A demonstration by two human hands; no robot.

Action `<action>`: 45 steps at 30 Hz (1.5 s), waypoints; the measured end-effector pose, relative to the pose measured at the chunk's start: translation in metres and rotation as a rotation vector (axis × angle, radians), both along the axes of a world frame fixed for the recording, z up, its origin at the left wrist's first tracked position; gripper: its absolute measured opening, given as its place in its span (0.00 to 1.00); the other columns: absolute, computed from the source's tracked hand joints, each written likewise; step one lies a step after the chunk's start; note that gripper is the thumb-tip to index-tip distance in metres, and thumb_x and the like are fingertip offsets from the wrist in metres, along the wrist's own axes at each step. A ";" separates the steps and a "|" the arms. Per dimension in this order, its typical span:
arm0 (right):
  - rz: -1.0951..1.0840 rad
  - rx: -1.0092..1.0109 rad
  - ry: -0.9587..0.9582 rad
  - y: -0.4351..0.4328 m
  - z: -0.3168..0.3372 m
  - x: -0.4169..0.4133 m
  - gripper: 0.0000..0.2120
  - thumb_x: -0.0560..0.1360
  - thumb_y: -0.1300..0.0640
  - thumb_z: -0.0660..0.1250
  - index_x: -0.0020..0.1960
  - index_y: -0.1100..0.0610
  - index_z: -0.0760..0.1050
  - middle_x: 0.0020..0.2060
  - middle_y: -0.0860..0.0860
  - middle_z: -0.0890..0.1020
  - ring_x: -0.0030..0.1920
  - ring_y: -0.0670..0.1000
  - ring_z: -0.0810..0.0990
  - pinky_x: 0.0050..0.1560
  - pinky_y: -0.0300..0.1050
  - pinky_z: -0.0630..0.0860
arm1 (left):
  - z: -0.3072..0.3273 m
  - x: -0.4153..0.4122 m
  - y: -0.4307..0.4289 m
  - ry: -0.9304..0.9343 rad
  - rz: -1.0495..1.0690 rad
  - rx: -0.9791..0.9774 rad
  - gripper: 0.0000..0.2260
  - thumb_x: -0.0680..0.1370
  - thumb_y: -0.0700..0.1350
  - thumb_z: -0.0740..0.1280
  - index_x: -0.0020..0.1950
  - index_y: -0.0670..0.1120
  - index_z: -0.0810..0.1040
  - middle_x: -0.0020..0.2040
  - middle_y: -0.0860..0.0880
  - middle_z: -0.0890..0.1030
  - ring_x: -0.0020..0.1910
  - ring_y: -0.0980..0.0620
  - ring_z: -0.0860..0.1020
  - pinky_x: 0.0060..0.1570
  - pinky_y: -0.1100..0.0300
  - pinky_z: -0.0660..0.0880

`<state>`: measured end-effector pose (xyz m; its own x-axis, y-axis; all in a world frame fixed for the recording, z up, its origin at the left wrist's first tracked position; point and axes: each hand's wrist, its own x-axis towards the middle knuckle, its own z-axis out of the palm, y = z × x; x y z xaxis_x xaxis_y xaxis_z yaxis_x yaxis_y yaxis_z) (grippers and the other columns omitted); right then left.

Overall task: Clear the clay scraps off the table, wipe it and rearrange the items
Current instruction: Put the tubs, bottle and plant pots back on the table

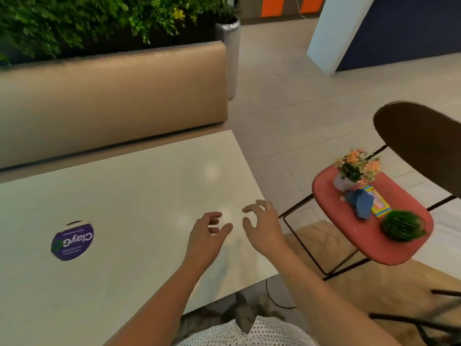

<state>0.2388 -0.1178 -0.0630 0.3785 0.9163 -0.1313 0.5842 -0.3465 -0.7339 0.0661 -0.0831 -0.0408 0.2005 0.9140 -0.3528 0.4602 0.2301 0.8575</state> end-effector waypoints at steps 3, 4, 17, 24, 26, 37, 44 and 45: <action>-0.059 0.009 0.013 -0.008 0.001 0.036 0.10 0.79 0.57 0.68 0.58 0.46 0.78 0.65 0.48 0.68 0.70 0.51 0.67 0.65 0.42 0.66 | 0.003 0.035 -0.007 -0.005 -0.017 0.001 0.18 0.77 0.57 0.73 0.65 0.58 0.75 0.57 0.59 0.78 0.52 0.60 0.79 0.44 0.68 0.72; -0.079 0.013 0.015 -0.009 0.002 0.046 0.11 0.79 0.57 0.68 0.59 0.47 0.78 0.63 0.46 0.68 0.69 0.51 0.68 0.64 0.41 0.67 | 0.005 0.045 -0.009 -0.012 -0.027 -0.003 0.18 0.77 0.57 0.73 0.65 0.58 0.75 0.57 0.59 0.78 0.52 0.60 0.79 0.43 0.68 0.72; -0.588 0.127 0.028 -0.061 0.022 0.114 0.13 0.77 0.64 0.68 0.59 0.52 0.79 0.58 0.48 0.72 0.56 0.47 0.73 0.58 0.41 0.70 | 0.027 0.131 -0.012 -0.135 -0.411 -0.031 0.21 0.78 0.56 0.73 0.69 0.61 0.73 0.60 0.60 0.76 0.56 0.59 0.79 0.40 0.73 0.73; -0.811 0.130 0.113 -0.089 0.008 0.186 0.18 0.76 0.65 0.67 0.63 0.52 0.75 0.59 0.50 0.73 0.50 0.44 0.74 0.50 0.34 0.70 | 0.019 0.198 -0.013 -0.117 -0.468 -0.089 0.22 0.78 0.52 0.74 0.70 0.59 0.71 0.61 0.57 0.76 0.55 0.59 0.79 0.42 0.72 0.76; -0.861 0.113 0.123 -0.091 0.000 0.217 0.18 0.76 0.64 0.68 0.65 0.55 0.74 0.60 0.51 0.74 0.53 0.47 0.74 0.52 0.38 0.68 | 0.014 0.227 -0.012 -0.099 -0.471 -0.095 0.22 0.78 0.53 0.74 0.70 0.60 0.70 0.60 0.58 0.76 0.55 0.59 0.79 0.48 0.68 0.78; -0.815 0.009 0.274 -0.065 -0.053 0.409 0.26 0.79 0.63 0.66 0.76 0.55 0.67 0.68 0.51 0.74 0.64 0.52 0.76 0.59 0.54 0.77 | -0.024 0.410 0.018 0.038 -0.385 -0.162 0.20 0.79 0.48 0.72 0.68 0.58 0.68 0.54 0.56 0.77 0.45 0.60 0.79 0.33 0.75 0.73; -0.676 -0.207 0.249 -0.034 -0.095 0.483 0.25 0.78 0.68 0.63 0.75 0.58 0.70 0.71 0.58 0.74 0.68 0.59 0.74 0.62 0.46 0.71 | -0.075 0.478 0.054 0.218 -0.341 -0.172 0.22 0.77 0.51 0.72 0.69 0.58 0.70 0.54 0.58 0.79 0.47 0.58 0.82 0.37 0.66 0.74; -0.644 -0.228 0.248 -0.029 -0.099 0.490 0.26 0.77 0.68 0.63 0.75 0.58 0.70 0.71 0.58 0.74 0.70 0.59 0.72 0.65 0.48 0.70 | -0.081 0.486 0.057 0.229 -0.339 -0.170 0.22 0.77 0.50 0.72 0.69 0.58 0.70 0.54 0.58 0.80 0.47 0.56 0.82 0.37 0.64 0.76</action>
<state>0.7290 -0.1466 -0.1621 0.7680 0.4609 -0.4447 0.0379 -0.7259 -0.6868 0.5517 -0.0256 -0.1217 0.3784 0.7351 -0.5625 0.7075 0.1621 0.6879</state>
